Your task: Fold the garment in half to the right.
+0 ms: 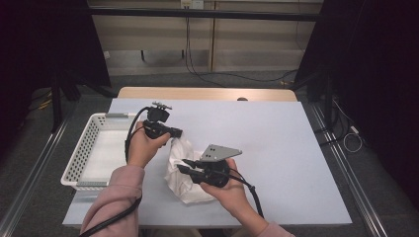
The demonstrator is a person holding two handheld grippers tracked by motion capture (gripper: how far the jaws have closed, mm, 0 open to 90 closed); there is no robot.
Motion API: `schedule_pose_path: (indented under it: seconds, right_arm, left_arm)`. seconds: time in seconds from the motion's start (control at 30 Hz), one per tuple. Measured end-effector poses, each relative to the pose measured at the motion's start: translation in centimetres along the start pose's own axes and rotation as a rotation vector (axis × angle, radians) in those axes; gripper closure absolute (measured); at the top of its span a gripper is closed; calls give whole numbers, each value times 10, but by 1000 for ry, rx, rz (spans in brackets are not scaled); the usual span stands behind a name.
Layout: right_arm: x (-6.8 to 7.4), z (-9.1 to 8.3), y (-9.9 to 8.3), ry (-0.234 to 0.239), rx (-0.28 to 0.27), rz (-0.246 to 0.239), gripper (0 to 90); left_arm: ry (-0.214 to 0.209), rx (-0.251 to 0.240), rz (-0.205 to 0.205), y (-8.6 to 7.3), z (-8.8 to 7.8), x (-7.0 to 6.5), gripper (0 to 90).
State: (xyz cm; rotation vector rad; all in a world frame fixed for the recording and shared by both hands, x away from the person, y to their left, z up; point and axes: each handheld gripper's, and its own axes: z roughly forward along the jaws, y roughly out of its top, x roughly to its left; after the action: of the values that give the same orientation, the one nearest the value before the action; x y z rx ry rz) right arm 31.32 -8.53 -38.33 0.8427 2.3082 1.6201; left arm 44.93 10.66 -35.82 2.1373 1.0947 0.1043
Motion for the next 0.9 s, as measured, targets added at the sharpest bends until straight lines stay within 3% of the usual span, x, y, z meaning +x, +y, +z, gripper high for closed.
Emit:
schedule_pose_path:
  seconds: [0.9]
  right_arm:
    - [-8,-15,-12,-19,-9,26,768]
  left_arm:
    - [-19,8,21,5,14,-13,851]
